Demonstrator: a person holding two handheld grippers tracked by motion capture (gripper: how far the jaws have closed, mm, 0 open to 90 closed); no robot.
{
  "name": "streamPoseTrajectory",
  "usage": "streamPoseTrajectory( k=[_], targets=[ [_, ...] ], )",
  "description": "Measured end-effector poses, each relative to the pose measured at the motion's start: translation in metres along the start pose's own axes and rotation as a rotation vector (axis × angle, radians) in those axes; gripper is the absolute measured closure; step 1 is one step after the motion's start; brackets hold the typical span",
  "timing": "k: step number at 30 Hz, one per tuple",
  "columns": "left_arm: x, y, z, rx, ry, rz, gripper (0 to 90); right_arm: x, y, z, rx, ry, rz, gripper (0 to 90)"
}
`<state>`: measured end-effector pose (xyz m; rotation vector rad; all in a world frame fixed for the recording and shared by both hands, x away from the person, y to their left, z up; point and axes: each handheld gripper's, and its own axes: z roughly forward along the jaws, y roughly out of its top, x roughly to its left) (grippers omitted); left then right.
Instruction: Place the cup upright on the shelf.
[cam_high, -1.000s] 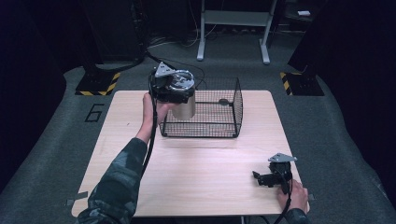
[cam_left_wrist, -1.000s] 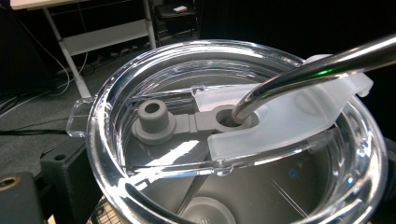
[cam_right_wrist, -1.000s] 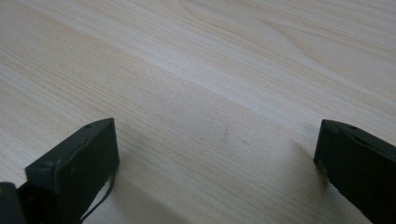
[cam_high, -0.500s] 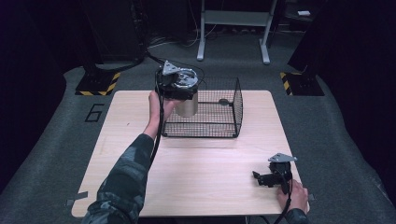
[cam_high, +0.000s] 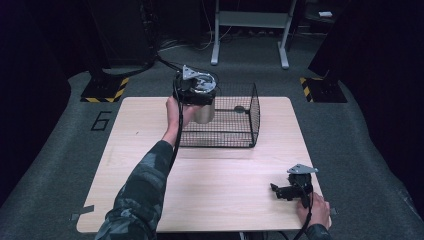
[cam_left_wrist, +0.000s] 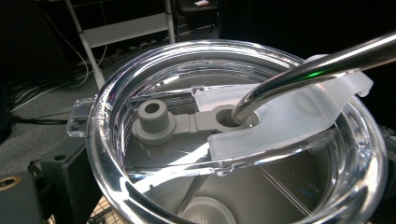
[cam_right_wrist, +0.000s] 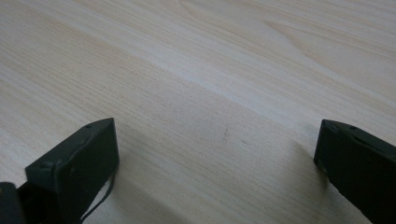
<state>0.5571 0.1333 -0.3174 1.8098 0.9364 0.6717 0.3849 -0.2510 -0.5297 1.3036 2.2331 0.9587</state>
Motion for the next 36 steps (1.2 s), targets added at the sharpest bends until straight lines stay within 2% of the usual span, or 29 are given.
streamPoseTrajectory(
  k=[4, 7, 12, 18, 20, 21, 22, 26, 32, 36],
  targets=[
    [0.001, -0.003, 0.007, 0.017, 0.009, -0.009, 3.9, 0.0, 0.0, 0.0, -0.002, -0.001, -0.002, 0.0],
    [0.001, -0.006, 0.013, 0.004, 0.019, -0.04, 3.9, 0.0, 0.0, 0.0, -0.001, 0.0, -0.001, 0.0],
    [-0.001, -0.01, 0.021, 0.02, 0.028, -0.038, 3.9, 0.0, 0.0, 0.0, -0.002, 0.0, -0.002, 0.0],
    [-0.003, -0.017, 0.029, 0.023, 0.044, -0.069, 3.9, 0.0, 0.0, 0.0, -0.001, 0.0, -0.002, 0.0],
    [-0.003, -0.018, 0.03, 0.03, 0.048, -0.066, 3.9, 0.0, 0.0, 0.0, -0.004, -0.003, 0.001, 0.0],
    [-0.003, -0.021, 0.033, 0.031, 0.054, -0.079, 3.9, 0.0, 0.0, 0.001, -0.005, -0.004, 0.0, 0.0],
    [-0.002, -0.022, 0.033, 0.045, 0.05, -0.069, 3.9, 0.0, 0.0, 0.0, -0.004, -0.003, 0.002, 0.0],
    [-0.003, -0.026, 0.038, 0.045, 0.061, -0.087, 3.9, 0.0, 0.0, 0.0, -0.004, -0.003, 0.003, 0.0],
    [-0.004, -0.029, 0.043, 0.053, 0.07, -0.073, 3.9, 0.0, 0.0, 0.0, -0.004, -0.003, 0.002, 0.0],
    [-0.004, -0.033, 0.049, 0.058, 0.079, -0.092, 3.9, 0.0, 0.0, 0.0, -0.004, -0.003, 0.002, 0.0]
  ],
)
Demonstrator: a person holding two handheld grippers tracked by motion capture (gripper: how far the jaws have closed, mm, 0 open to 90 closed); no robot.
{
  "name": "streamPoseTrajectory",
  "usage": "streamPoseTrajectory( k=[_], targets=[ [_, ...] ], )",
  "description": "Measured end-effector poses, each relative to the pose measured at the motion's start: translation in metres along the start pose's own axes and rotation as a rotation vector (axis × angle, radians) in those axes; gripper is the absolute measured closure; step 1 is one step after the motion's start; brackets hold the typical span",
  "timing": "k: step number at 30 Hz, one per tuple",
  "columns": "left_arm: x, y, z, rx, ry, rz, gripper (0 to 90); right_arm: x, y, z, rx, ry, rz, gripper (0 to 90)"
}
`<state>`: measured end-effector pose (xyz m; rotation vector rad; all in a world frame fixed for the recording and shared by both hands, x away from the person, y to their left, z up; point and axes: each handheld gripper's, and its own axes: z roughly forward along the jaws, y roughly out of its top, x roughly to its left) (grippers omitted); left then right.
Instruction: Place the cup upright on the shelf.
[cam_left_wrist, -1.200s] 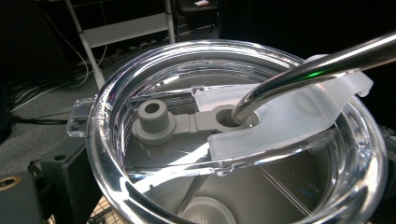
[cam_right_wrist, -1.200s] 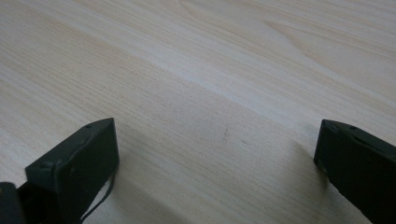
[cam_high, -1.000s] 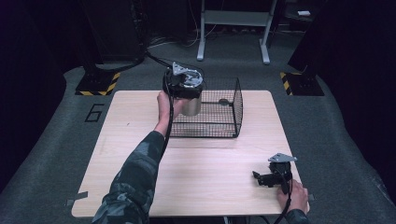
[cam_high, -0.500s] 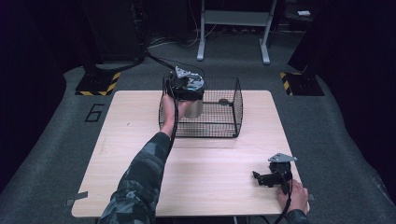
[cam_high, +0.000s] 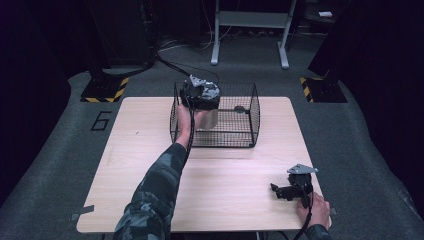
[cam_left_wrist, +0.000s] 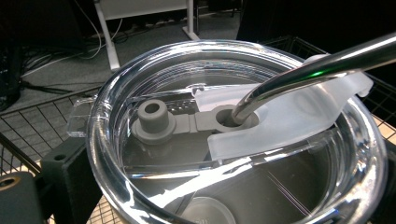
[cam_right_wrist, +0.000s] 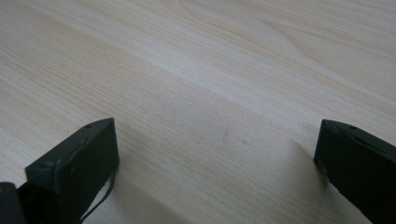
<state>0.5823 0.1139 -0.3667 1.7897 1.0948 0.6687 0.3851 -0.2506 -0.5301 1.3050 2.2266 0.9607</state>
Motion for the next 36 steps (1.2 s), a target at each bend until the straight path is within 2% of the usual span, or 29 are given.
streamPoseTrajectory(
  k=[2, 3, 13, 35, 36],
  targets=[
    [0.0, -0.001, 0.001, 0.004, 0.002, -0.001, 3.9, 0.0, 0.0, 0.0, 0.0, 0.0, 0.0, 0.0],
    [0.0, -0.003, 0.003, 0.005, 0.005, -0.015, 3.9, 0.0, 0.0, 0.0, 0.0, 0.0, 0.0, 0.0],
    [-0.003, -0.011, 0.012, 0.021, 0.005, -0.029, 3.9, 0.0, 0.0, 0.0, 0.0, -0.001, 0.0, 0.0],
    [-0.023, -0.021, 0.032, 0.069, -0.008, -0.006, 3.9, 0.0, 0.0, 0.0, 0.0, -0.001, -0.001, 0.0],
    [-0.024, -0.022, 0.034, 0.057, -0.005, -0.021, 3.9, 0.0, 0.0, 0.0, 0.0, -0.001, 0.0, 0.0]
  ],
)
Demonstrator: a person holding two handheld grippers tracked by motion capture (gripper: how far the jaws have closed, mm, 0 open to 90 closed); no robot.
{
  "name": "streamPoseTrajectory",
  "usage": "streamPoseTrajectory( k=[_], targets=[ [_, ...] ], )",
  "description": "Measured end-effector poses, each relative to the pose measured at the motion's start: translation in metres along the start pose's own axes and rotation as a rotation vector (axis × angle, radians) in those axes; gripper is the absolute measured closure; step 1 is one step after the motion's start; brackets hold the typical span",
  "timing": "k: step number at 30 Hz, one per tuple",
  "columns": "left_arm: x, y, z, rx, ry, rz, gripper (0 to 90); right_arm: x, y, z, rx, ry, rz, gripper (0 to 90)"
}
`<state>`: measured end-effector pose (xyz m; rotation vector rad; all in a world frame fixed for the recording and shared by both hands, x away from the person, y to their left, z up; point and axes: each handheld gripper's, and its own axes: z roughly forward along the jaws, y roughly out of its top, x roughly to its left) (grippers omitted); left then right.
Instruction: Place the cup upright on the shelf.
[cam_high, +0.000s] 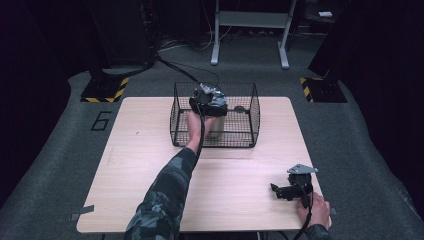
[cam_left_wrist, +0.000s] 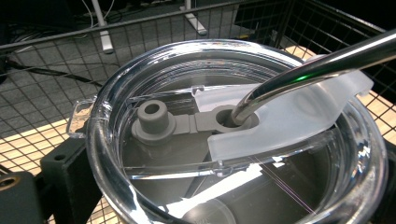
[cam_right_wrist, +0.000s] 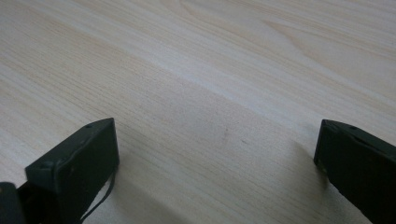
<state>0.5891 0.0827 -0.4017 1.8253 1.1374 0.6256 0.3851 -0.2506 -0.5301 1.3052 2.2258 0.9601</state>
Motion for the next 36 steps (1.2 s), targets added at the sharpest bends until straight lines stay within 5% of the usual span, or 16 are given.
streamPoseTrajectory(
  k=[36],
  targets=[
    [0.006, -0.016, -0.011, 0.027, -0.031, 0.047, 2.7, 0.0, 0.0, 0.0, 0.006, -0.005, -0.01, 0.0]
  ],
)
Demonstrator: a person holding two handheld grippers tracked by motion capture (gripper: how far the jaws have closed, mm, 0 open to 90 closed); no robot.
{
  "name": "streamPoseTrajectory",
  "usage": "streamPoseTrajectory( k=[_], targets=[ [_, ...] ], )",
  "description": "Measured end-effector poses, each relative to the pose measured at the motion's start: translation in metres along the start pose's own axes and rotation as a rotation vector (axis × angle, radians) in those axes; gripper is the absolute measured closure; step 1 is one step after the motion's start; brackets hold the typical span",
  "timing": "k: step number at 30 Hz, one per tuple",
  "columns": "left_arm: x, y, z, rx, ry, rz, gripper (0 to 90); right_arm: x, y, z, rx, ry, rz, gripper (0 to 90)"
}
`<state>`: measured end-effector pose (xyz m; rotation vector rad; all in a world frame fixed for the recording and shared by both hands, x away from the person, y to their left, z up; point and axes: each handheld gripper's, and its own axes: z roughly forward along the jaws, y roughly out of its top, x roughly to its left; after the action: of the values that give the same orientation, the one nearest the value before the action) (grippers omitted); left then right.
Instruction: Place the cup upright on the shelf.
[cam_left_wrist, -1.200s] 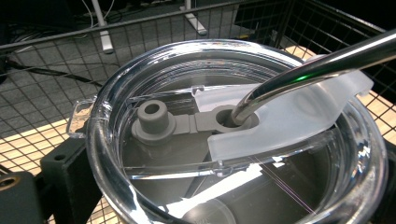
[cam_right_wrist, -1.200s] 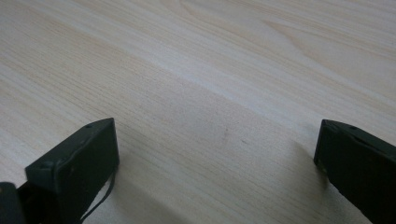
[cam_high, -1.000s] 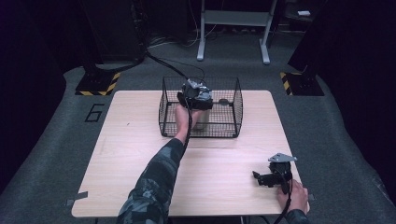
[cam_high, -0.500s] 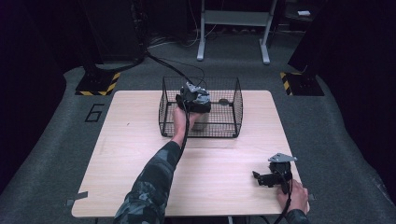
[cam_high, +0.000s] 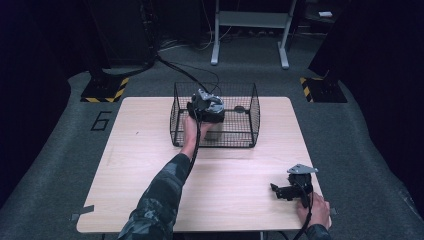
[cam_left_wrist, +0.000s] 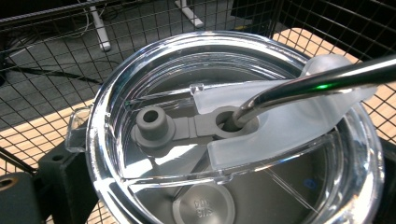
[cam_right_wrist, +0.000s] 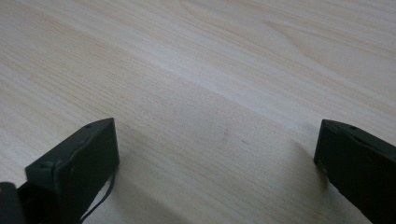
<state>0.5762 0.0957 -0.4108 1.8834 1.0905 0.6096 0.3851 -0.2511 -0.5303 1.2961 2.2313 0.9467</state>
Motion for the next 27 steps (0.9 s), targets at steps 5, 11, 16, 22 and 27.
streamPoseTrajectory(
  k=[5, 11, 16, 22, 27],
  targets=[
    [0.002, 0.004, -0.01, 0.017, -0.025, 0.016, 0.0, 0.0, 0.0, 0.0, 0.0, 0.0, 0.0, 0.0],
    [0.009, 0.008, -0.032, 0.022, -0.058, 0.009, 1.0, 0.0, 0.0, 0.0, 0.0, 0.0, 0.0, 0.0],
    [0.014, 0.009, -0.055, 0.035, -0.097, 0.017, 0.1, 0.0, 0.0, 0.0, 0.0, 0.0, 0.0, 0.0],
    [0.02, 0.004, -0.088, 0.029, -0.101, 0.039, 0.1, 0.0, 0.0, 0.0, 0.0, 0.0, 0.0, 0.0],
    [0.026, -0.007, -0.121, 0.023, -0.087, 0.067, 0.1, 0.0, 0.0, 0.0, -0.001, -0.001, -0.002, 0.0]
  ],
)
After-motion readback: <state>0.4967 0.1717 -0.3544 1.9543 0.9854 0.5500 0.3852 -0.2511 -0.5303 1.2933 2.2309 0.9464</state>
